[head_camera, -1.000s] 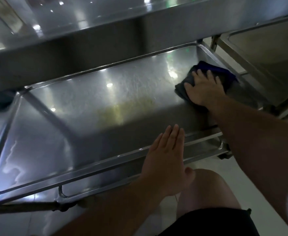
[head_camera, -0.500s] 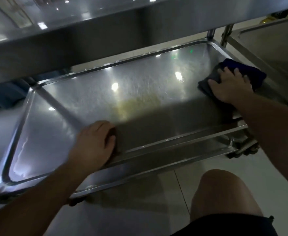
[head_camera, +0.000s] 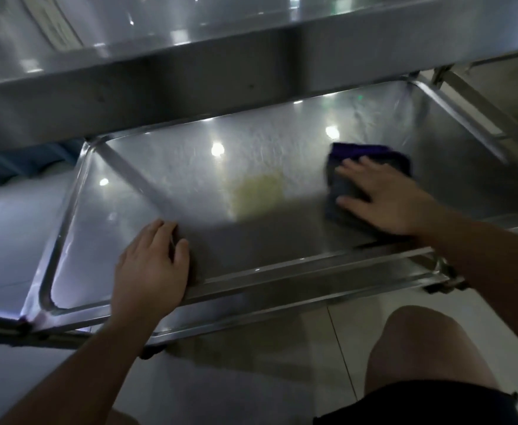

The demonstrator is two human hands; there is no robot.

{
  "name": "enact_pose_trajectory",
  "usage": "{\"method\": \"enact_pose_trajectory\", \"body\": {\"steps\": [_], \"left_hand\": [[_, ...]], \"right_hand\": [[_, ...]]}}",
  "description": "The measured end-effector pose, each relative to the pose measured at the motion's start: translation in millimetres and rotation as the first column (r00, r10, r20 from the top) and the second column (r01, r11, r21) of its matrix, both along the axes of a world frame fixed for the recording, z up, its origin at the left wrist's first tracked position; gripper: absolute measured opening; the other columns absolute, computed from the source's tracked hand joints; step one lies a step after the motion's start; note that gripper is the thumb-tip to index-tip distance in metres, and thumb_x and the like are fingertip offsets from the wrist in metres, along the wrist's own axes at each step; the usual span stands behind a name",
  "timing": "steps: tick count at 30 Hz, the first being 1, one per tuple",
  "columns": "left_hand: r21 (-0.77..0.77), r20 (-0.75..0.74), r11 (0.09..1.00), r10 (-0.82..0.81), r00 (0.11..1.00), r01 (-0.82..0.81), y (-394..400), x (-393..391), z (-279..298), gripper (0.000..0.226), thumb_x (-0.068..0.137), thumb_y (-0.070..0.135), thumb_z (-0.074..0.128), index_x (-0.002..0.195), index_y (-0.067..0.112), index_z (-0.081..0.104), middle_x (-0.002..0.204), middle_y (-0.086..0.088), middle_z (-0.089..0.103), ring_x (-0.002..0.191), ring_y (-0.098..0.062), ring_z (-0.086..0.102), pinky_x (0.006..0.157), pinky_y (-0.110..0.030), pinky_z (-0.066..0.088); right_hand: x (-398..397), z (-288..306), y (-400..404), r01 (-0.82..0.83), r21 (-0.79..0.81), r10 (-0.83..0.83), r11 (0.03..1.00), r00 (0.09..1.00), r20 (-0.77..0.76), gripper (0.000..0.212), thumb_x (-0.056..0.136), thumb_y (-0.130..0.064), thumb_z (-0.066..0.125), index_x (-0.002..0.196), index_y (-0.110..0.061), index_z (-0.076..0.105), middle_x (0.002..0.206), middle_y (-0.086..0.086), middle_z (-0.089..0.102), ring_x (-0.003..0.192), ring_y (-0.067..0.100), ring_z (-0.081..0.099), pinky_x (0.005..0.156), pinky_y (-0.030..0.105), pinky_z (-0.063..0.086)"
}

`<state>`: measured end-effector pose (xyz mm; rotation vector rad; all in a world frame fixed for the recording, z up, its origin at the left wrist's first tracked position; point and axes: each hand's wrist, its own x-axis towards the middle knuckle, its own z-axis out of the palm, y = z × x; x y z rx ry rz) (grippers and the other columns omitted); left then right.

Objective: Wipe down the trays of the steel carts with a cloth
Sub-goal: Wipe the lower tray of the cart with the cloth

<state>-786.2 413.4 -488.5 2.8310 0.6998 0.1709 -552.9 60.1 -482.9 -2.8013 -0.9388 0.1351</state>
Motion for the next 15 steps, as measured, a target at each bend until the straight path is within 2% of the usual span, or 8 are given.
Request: {"method": "enact_pose_trajectory", "body": {"steps": [3,6,8,11,13,15], "left_hand": [[-0.005,-0.008,1.0,-0.005,1.0,0.005,2.5,0.5,-0.7,0.049,0.108,0.041,0.043,0.152,0.02,0.05,0.161,-0.005,0.047,0.148,-0.029,0.041,0.122,-0.052,0.033],[0.004,0.001,1.0,-0.005,1.0,0.005,2.0,0.5,-2.0,0.05,0.108,0.042,0.042,0.152,0.019,0.05,0.161,-0.005,0.047,0.149,-0.028,0.041,0.124,-0.049,0.031],[0.008,0.004,1.0,-0.018,1.0,0.018,1.7,1.4,-2.9,0.05,0.108,0.044,0.038,0.153,0.022,0.048,0.161,-0.004,0.047,0.15,-0.026,0.04,0.125,-0.05,0.03],[0.016,0.011,1.0,-0.02,1.0,0.019,5.0,1.8,-6.1,0.049,0.109,0.044,0.034,0.152,0.024,0.047,0.162,-0.003,0.046,0.152,-0.025,0.038,0.124,-0.049,0.028],[0.014,0.016,1.0,-0.017,1.0,0.017,6.0,1.6,-7.2,0.051,0.109,0.045,0.03,0.154,0.025,0.045,0.165,-0.003,0.043,0.154,-0.023,0.035,0.125,-0.048,0.025],[0.004,0.028,1.0,-0.019,0.999,0.019,5.1,0.7,-6.7,0.056,0.107,0.048,0.024,0.155,0.026,0.044,0.166,-0.003,0.042,0.154,-0.023,0.034,0.125,-0.048,0.025]], "right_hand": [[29.2,-2.7,3.4,0.349,-0.045,-0.35,0.936,0.937,-0.007,0.078,0.1,-0.069,0.03,0.165,-0.026,0.024,0.173,-0.001,0.017,0.159,0.027,0.012,0.127,0.052,0.012],[32.7,-6.0,62.9,0.424,-0.066,-0.426,0.903,0.904,-0.033,0.084,0.097,-0.072,0.018,0.166,-0.024,0.016,0.175,-0.002,0.009,0.16,0.028,0.005,0.128,0.053,0.007],[21.7,-1.4,118.6,0.341,-0.024,-0.342,0.94,0.939,-0.042,0.082,0.099,-0.07,0.022,0.165,-0.022,0.019,0.174,-0.001,0.012,0.16,0.028,0.007,0.127,0.052,0.007],[-23.2,1.6,197.3,0.074,0.025,-0.073,0.997,0.997,-0.035,0.076,0.101,-0.066,0.031,0.164,-0.025,0.024,0.173,-0.004,0.017,0.159,0.024,0.011,0.128,0.048,0.008],[-61.5,-2.3,218.6,-0.168,0.013,0.168,0.986,0.986,-0.011,0.076,0.1,-0.07,0.029,0.164,-0.03,0.024,0.172,-0.009,0.018,0.16,0.019,0.011,0.128,0.046,0.009],[-82.8,-5.6,202.0,-0.328,-0.006,0.327,0.945,0.944,-0.038,0.08,0.096,-0.077,0.019,0.164,-0.036,0.019,0.172,-0.017,0.011,0.159,0.011,0.003,0.128,0.041,0.003]]}}
